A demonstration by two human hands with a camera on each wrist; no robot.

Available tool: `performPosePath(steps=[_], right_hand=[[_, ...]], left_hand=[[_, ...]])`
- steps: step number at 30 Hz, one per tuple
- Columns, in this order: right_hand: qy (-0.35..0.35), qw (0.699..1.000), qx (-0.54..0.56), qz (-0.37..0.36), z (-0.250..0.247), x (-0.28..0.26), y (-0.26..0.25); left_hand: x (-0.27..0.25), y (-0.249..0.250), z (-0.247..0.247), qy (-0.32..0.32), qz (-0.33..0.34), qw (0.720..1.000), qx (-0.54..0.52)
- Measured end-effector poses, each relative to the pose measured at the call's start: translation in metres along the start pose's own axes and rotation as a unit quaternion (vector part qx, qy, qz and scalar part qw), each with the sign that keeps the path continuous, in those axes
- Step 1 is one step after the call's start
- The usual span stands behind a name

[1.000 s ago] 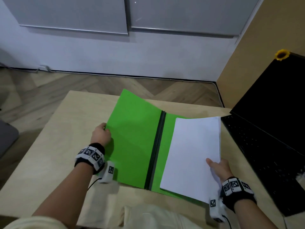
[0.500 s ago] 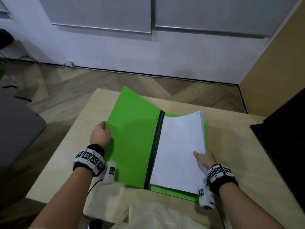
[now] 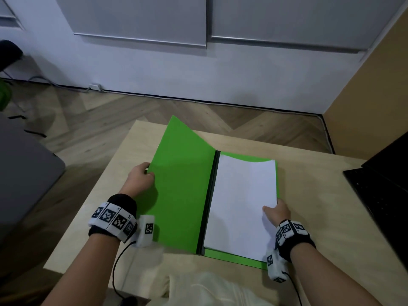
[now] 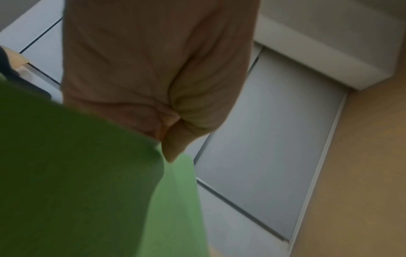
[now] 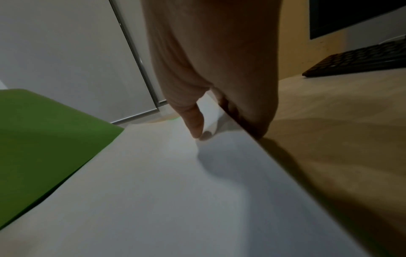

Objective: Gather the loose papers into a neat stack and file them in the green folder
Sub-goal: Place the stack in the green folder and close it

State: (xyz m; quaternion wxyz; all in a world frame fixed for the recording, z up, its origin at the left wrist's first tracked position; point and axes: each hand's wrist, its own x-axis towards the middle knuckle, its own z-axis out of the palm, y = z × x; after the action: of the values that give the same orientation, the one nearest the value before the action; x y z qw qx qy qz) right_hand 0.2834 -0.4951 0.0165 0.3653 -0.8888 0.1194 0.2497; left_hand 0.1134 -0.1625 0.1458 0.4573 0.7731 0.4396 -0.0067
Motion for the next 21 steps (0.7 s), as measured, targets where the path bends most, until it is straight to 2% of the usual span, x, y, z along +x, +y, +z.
performPosePath(steps=[3,9,11,14,17,21], right_hand=[[-0.007,0.998,-0.065,-0.006,-0.005,0.008,0.005],[-0.010,0.982,-0.190,0.023,-0.019,-0.005,-0.005],[0.004,0.985,-0.172,-0.018,-0.024,-0.009,-0.017],[-0.015,0.989,-0.049,-0.137,-0.031,-0.028,-0.048],[-0.071,0.967,0.029,-0.244,-0.036,-0.065,-0.083],[-0.166,0.947,0.045,-0.271,-0.037,-0.106,-0.104]], left_hand=[[-0.008,0.011,-0.007,-0.056,-0.009,0.998,-0.011],[-0.040,0.041,-0.017,-0.127,-0.020,0.991,-0.022],[-0.051,0.050,-0.018,-0.153,-0.005,0.988,-0.016],[-0.071,0.067,-0.015,-0.182,0.010,0.983,-0.022],[-0.096,0.087,0.002,-0.205,0.016,0.978,-0.032],[-0.121,0.104,0.048,-0.263,0.011,0.964,-0.036]])
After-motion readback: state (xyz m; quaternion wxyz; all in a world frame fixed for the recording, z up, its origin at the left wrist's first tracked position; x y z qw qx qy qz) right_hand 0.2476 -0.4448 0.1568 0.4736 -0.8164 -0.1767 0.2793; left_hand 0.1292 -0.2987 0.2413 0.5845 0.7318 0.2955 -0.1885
